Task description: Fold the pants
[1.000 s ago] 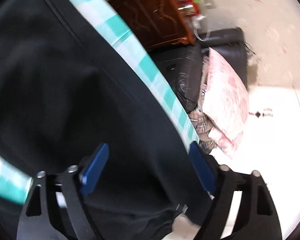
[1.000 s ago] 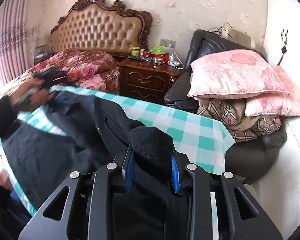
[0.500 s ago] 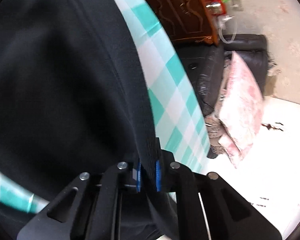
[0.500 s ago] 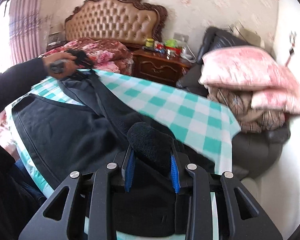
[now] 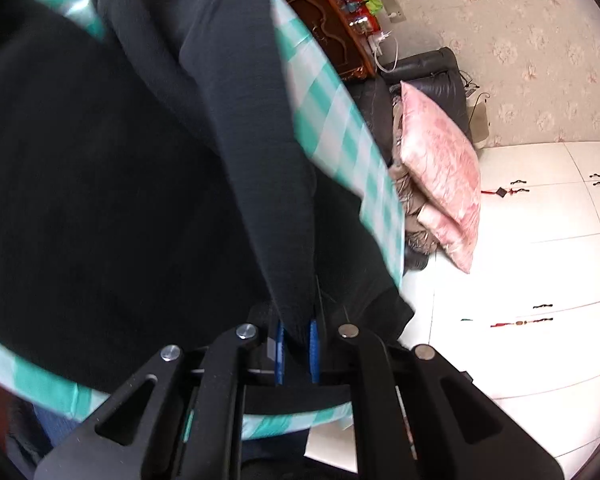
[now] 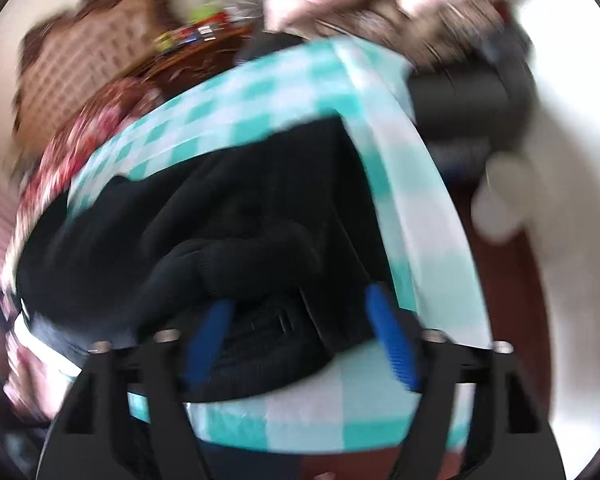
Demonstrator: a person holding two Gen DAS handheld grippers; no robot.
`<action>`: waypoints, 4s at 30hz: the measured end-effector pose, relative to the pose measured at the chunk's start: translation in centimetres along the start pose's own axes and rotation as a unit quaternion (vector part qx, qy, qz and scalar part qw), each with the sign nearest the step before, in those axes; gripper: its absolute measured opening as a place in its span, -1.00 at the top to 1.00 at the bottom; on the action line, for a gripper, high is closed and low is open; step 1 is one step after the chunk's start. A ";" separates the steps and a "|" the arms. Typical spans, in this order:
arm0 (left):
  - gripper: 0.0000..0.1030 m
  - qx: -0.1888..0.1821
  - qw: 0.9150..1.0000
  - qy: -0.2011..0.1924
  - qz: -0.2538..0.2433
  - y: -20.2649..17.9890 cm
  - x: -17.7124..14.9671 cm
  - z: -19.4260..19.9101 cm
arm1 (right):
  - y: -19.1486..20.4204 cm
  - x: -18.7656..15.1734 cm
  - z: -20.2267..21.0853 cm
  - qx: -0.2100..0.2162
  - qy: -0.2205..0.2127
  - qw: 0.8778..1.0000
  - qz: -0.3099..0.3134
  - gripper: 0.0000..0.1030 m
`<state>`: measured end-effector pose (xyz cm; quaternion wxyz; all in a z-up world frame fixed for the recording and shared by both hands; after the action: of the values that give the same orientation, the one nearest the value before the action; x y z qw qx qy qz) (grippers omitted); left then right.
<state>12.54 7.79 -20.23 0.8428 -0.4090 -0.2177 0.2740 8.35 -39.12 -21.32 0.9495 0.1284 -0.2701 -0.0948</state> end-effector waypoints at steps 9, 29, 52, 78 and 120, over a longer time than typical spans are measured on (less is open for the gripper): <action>0.83 0.026 1.000 0.004 -0.011 2.2 -1.4 -1.2 | 0.3 -2.6 2.8 0.135 0.012 0.968 -0.210 -0.51; 0.83 0.014 1.000 -0.001 -0.016 2.4 -1.7 -0.7 | 0.3 -1.0 -0.4 0.048 0.027 0.980 -0.192 0.55; -0.30 0.272 0.919 -0.112 -0.264 -1.5 6.7 3.9 | -1.9 -0.6 -0.4 -0.093 -0.032 0.990 -0.104 0.64; 0.85 0.279 0.928 -0.242 -0.058 10.7 15.5 20.6 | -1.1 -0.2 -1.1 -0.107 -0.031 0.990 -0.081 0.57; 0.85 0.163 0.952 -0.231 0.115 24.8 8.6 22.5 | -1.2 1.3 -1.2 -0.171 -0.012 0.984 -0.039 0.68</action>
<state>-1.27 38.86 -26.22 0.7873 -0.2143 -0.3099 0.4880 9.93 -40.32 -22.04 0.9497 -0.0260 -0.2561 -0.1784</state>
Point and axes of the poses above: each gripper's, at about its wrist camera, not at the fingertips, and z roughly against the way its jaws point, y to its left, x to its top, the point moved 10 cm from there along -z, roughly the way its jaws point, and after that the axes turned 6 degrees about -y, right-handed, at the moved point
